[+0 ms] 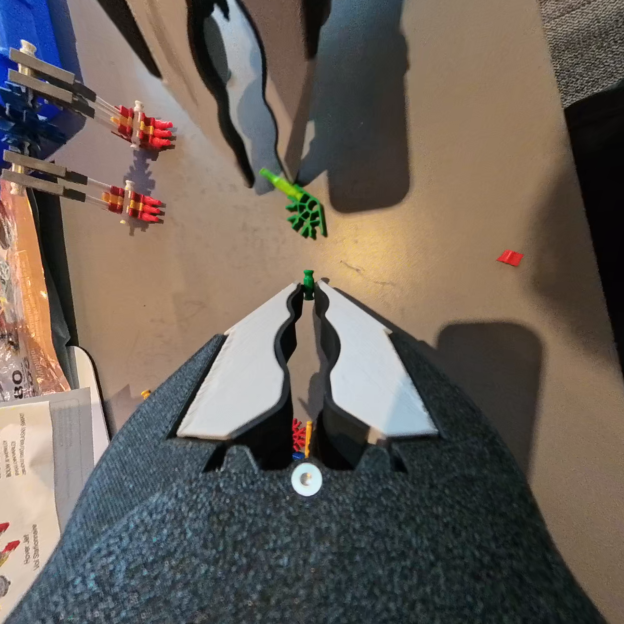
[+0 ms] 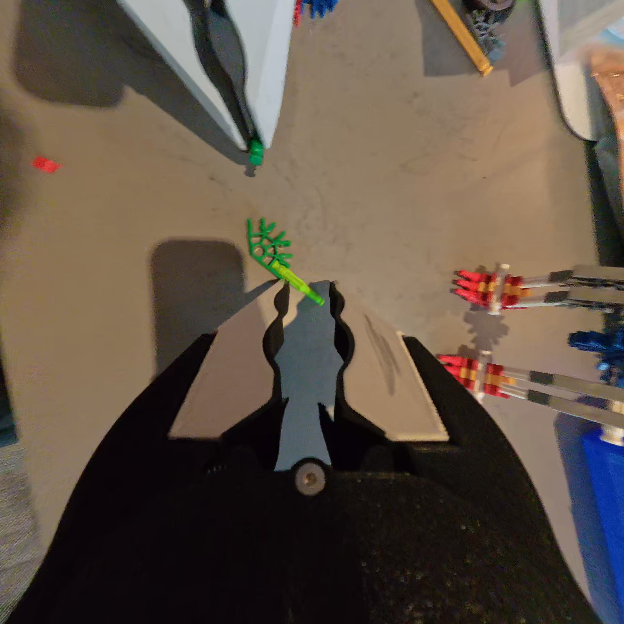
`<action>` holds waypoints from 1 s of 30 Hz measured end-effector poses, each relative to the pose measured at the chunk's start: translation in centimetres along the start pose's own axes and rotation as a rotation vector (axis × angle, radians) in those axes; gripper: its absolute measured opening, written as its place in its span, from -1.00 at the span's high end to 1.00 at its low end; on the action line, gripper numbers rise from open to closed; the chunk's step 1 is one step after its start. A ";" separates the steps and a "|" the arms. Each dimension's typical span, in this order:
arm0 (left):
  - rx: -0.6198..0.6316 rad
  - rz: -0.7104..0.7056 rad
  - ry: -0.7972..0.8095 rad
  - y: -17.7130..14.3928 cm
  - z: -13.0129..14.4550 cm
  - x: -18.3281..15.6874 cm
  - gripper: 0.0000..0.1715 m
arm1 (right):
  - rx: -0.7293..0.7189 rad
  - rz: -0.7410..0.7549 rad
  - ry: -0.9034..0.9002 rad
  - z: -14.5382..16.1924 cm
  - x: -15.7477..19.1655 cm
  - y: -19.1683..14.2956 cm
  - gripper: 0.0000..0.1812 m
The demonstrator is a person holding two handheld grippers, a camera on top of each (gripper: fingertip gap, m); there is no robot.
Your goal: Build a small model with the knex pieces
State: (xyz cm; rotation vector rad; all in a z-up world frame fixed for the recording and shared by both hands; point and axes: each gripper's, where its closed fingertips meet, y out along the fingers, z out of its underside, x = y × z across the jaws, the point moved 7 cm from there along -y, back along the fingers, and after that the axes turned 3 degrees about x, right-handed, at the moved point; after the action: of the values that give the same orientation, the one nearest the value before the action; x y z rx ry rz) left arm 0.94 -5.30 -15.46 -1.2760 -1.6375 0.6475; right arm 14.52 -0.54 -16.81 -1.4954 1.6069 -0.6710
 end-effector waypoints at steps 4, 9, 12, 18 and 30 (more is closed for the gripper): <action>-0.008 -0.009 -0.011 0.1 0.3 0.3 0.93 | -0.028 0.048 0.014 -0.6 -0.7 0.3 0.74; -0.049 0.002 -0.037 0.2 -0.1 0.4 0.94 | -0.068 0.065 0.079 -0.6 -0.9 0.2 0.77; -0.068 0.013 -0.060 0.5 -0.6 0.5 0.94 | -0.082 0.053 0.097 -0.8 -0.8 0.7 0.79; -0.032 0.017 -0.116 0.9 -1.1 0.4 0.94 | -0.105 0.065 0.091 -1.2 -0.6 0.9 0.79; 0.066 0.030 -0.236 1.4 -1.6 -0.6 0.93 | -0.249 -0.070 0.020 -2.8 1.2 -0.1 0.84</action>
State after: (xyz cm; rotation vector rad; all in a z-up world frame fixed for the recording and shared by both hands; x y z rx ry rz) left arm 2.97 -5.57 -16.15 -1.2147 -1.7737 0.8909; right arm 12.22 -2.17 -15.54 -1.7359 1.7090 -0.5399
